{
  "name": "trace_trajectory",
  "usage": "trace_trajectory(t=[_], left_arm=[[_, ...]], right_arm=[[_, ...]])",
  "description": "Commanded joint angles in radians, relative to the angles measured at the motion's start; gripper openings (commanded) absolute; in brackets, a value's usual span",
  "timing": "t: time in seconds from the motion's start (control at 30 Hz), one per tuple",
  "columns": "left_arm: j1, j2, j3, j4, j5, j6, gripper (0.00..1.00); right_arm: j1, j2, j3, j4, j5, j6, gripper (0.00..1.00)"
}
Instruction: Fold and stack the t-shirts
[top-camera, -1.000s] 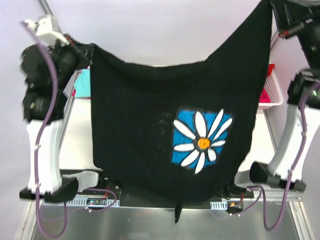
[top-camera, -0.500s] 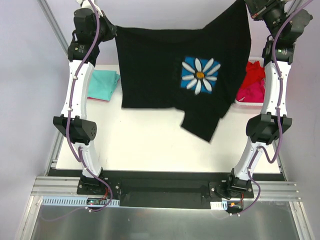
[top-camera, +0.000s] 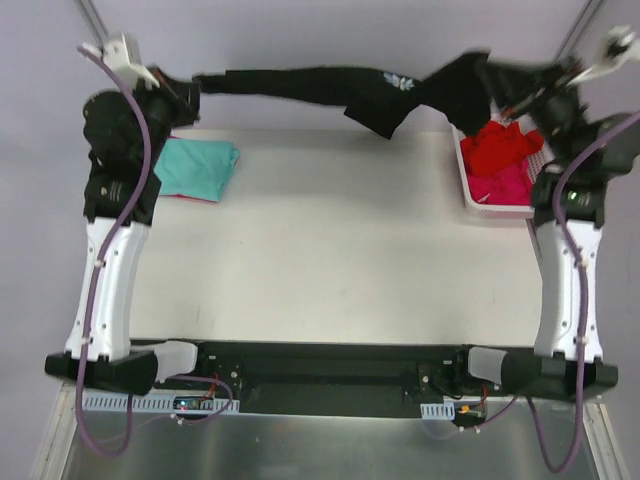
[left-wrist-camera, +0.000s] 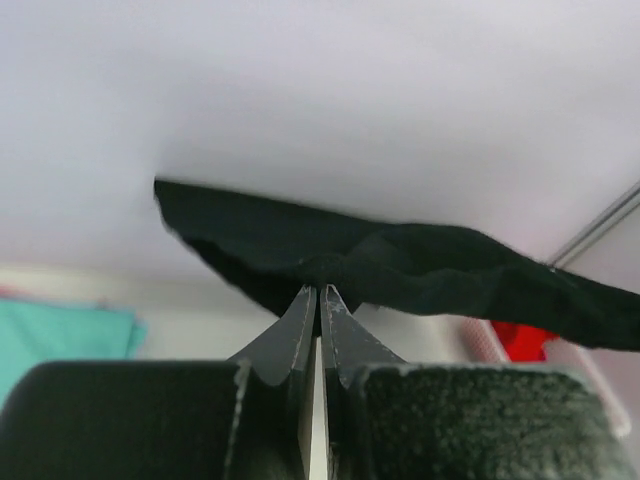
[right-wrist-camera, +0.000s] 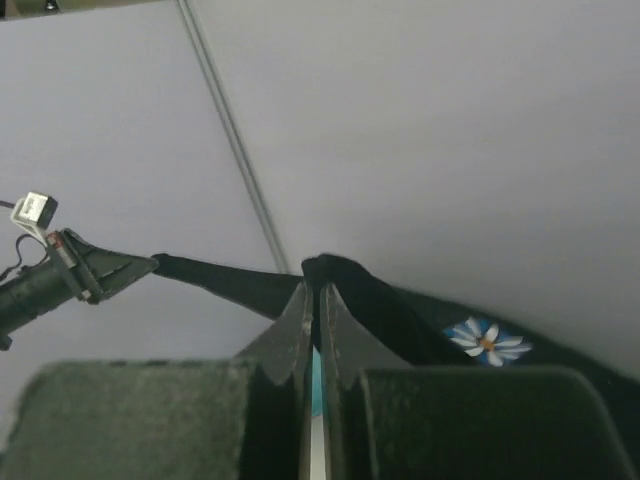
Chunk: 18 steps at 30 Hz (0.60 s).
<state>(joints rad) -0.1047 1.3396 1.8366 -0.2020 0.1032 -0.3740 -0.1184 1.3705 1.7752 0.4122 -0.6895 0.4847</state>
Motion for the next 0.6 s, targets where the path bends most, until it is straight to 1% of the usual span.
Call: trace_trajectory(t=[0.0,0.03,0.07,0.1,0.13,0.17,0.2,0.23,0.27,0.3,0.33,0.37,0.4,0.43,0.47,0.5,0.53,0.57], left_arm=[[-0.001,-0.147,-0.458,-0.005,-0.074,-0.02,0.0],[0.0,-0.207,-0.54,-0.023,-0.083,-0.038,0.0],[0.0,-0.233,-0.688,-0.06,-0.053,-0.077,0.0],[-0.001,-0.255,-0.753,-0.074,-0.004,-0.153,0.0],[-0.013,-0.291,-0.814,-0.089,0.034,-0.196,0.0],[-0.026,-0.313,-0.926,-0.111,0.071,-0.236,0.0],[-0.048,-0.339,-0.969,-0.134,0.058,-0.276,0.0],[-0.078,-0.408,-1.011,-0.157,0.034,-0.299,0.0],[-0.114,-0.449,-1.089,-0.201,0.024,-0.328,0.0],[-0.131,-0.533,-1.117,-0.238,0.042,-0.376,0.0],[-0.147,-0.578,-1.138,-0.275,0.046,-0.403,0.0],[-0.162,-0.627,-1.18,-0.318,0.058,-0.433,0.0],[-0.164,-0.722,-1.186,-0.406,0.07,-0.474,0.0],[-0.164,-0.765,-1.189,-0.462,0.072,-0.488,0.0],[-0.165,-0.804,-1.179,-0.508,0.07,-0.497,0.0],[-0.165,-0.856,-1.16,-0.613,0.06,-0.502,0.0],[-0.165,-0.879,-1.143,-0.657,0.055,-0.499,0.0],[-0.165,-0.901,-1.113,-0.695,0.041,-0.496,0.0]], right_arm=[[0.089,-0.161,-0.477,-0.223,-0.018,-0.107,0.0],[0.109,-0.198,-0.635,-0.389,0.004,-0.13,0.0],[0.117,-0.252,-0.708,-0.45,0.016,-0.142,0.0],[0.172,-0.284,-0.793,-0.496,0.033,-0.149,0.0],[0.196,-0.312,-0.859,-0.562,0.036,-0.147,0.0],[0.221,-0.385,-0.961,-0.596,0.039,-0.15,0.01],[0.27,-0.433,-0.994,-0.643,0.085,-0.159,0.0],[0.295,-0.483,-1.017,-0.733,0.112,-0.161,0.0],[0.31,-0.546,-1.033,-0.792,0.143,-0.163,0.0],[0.338,-0.65,-1.03,-0.856,0.201,-0.159,0.0],[0.347,-0.701,-1.021,-0.983,0.217,-0.175,0.0],[0.353,-0.741,-1.008,-1.059,0.243,-0.178,0.0],[0.355,-0.816,-0.988,-1.116,0.263,-0.179,0.0],[0.356,-0.85,-0.982,-1.215,0.28,-0.179,0.0],[0.355,-0.881,-0.975,-1.263,0.303,-0.173,0.0],[0.356,-0.916,-0.965,-1.298,0.312,-0.167,0.0],[0.356,-0.968,-0.965,-1.36,0.312,-0.161,0.0],[0.356,-0.997,-0.967,-1.386,0.312,-0.143,0.0]])
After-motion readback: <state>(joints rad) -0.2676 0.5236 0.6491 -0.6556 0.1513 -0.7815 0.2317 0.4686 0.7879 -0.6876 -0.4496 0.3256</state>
